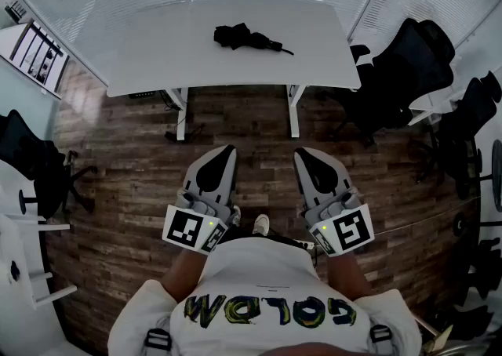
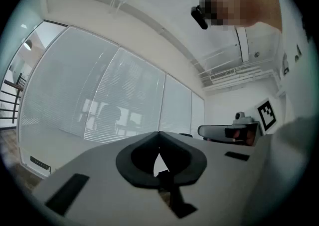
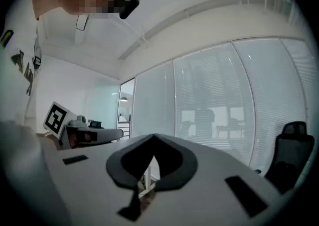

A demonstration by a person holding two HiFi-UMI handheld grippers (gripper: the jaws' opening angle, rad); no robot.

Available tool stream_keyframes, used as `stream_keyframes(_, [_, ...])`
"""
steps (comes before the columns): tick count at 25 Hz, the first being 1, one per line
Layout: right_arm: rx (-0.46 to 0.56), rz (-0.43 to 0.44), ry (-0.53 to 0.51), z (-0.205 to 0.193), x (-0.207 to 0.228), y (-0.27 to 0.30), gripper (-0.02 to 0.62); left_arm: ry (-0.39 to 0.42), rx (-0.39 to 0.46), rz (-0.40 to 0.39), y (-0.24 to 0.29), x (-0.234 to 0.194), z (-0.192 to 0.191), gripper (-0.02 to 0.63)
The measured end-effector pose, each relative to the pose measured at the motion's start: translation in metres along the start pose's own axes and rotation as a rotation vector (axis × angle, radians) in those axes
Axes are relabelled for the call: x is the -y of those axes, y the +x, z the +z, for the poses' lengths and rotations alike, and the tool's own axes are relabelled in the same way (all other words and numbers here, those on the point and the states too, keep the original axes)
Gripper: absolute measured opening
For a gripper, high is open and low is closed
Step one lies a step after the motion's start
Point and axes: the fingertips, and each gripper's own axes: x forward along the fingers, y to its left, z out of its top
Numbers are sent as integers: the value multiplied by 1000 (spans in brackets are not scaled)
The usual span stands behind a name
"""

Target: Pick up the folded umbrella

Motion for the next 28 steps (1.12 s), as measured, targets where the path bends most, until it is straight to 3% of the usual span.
stream_keyframes(6, [-8, 2, 0, -4, 19, 1, 11, -6, -12, 16, 15, 4, -8, 9])
stream_keyframes(12, [-9, 20, -7, -10, 33, 39, 11, -23, -29, 33, 38, -26, -17, 9])
stream_keyframes(17, [-17, 45, -3, -14, 42, 97, 11, -27, -7, 46, 65, -78, -12, 9])
stream_keyframes(23, [3, 48, -57, 8, 55, 185, 11, -26, 29, 38, 104, -153, 15, 9])
stream_keyframes(28, [0, 31, -48, 8, 65, 238, 11, -23, 14, 18, 134, -200, 19, 9])
